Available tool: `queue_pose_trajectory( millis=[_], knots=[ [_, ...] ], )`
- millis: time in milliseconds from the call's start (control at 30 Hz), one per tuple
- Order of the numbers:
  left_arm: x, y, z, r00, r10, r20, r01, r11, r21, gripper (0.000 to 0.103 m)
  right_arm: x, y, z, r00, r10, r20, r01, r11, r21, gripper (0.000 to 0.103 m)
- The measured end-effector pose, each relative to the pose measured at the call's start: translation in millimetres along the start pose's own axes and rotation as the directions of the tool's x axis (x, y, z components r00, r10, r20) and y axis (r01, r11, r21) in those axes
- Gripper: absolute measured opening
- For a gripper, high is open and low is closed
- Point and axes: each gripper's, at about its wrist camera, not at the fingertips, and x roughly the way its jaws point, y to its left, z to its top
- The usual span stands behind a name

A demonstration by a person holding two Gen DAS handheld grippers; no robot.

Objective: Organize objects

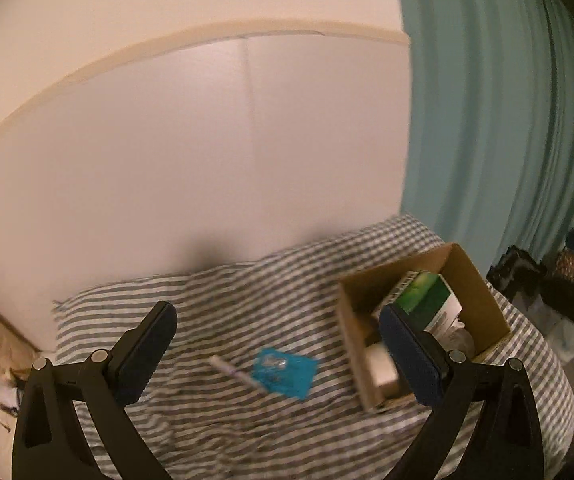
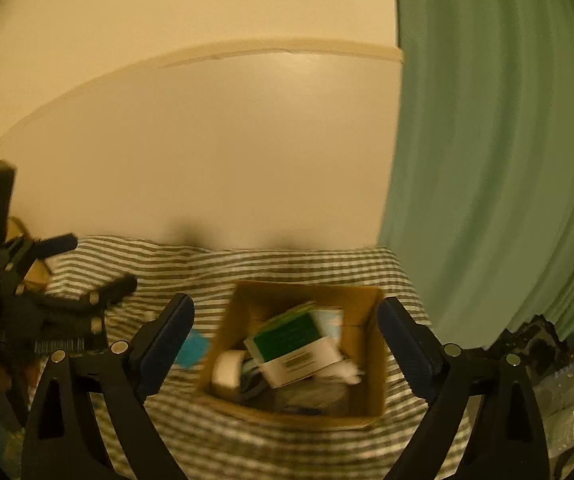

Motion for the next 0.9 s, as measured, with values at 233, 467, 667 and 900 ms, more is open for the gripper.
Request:
queue_pose_trajectory(
  millis=[233,467,667,900],
  knots=[
    [-31,78,-30,0.999,0.038,-0.016,-0.04,0.994,-0.102,0.103,-37,75,-13,1.0,0.027,0.014,-0.025,0.997,-0.075,0.097],
    [-20,153,-83,0.99,0.111,-0.081,-0.124,0.976,-0.179,0.103,-5,149,-26,0.99,0.129,-0.064,-0.135,0.986,-0.101,0.097],
    [18,192,-123,0.98,0.148,-0.134,-0.178,0.952,-0.249,0.103,56,197,-45,0.984,0.142,-0.103,-0.154,0.98,-0.124,0.097],
    [83,196,-158,0.958,0.164,-0.235,-0.221,0.945,-0.241,0.103,148,214,-73,0.97,0.102,-0.222,-0.136,0.98,-0.148,0.097]
  ],
)
